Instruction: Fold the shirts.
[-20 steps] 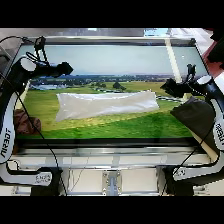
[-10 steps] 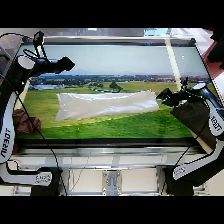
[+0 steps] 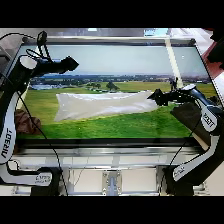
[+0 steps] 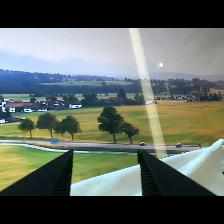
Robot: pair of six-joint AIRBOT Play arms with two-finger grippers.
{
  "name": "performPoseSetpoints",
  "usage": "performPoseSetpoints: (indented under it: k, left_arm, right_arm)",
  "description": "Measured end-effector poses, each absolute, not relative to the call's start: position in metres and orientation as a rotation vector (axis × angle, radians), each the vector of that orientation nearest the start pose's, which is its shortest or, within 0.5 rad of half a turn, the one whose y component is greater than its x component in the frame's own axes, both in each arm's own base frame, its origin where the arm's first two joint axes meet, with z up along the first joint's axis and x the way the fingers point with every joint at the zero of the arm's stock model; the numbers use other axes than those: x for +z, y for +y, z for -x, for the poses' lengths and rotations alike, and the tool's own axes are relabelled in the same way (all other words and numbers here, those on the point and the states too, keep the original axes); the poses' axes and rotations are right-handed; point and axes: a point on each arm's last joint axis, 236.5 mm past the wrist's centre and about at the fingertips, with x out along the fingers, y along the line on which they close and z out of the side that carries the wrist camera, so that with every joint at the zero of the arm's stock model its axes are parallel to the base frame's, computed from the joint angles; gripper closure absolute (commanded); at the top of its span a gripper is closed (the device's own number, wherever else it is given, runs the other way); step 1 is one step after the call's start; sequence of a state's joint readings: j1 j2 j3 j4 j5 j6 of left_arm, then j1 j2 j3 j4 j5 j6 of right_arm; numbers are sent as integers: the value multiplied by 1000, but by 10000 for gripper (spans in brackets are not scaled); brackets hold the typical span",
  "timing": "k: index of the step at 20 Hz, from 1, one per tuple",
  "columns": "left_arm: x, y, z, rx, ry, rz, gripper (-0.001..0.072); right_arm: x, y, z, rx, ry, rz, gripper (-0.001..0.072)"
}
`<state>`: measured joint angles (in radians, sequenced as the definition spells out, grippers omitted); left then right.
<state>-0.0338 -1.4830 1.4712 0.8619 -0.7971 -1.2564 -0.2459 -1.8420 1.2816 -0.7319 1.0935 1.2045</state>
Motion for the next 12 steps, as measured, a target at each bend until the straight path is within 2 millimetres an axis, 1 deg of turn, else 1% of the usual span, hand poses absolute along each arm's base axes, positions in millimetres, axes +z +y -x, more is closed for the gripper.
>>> performPoseSetpoints:
  k: [1,2,4,5,7,10,12]
  left_arm:
    - [124,-130,-528,-428,723,362,620]
    - [123,-132,-527,-431,727,362,697]
    - [120,-135,-525,-442,743,358,699]
    - [116,-139,-522,-452,758,357,699]
    - [102,-154,-513,-489,818,349,699]
    - [67,-197,-491,-571,950,315,699]
    - [34,-227,-476,-597,1037,263,699]
  right_arm:
    - [-118,50,-453,321,1346,-773,679]
    - [-117,52,-455,327,1342,-764,679]
    - [-108,56,-460,350,1333,-758,680]
    - [-98,59,-464,372,1321,-759,681]
    - [-75,64,-471,415,1293,-749,681]
    - [-35,69,-476,463,1256,-733,681]
    - [-8,74,-474,493,1243,-711,681]
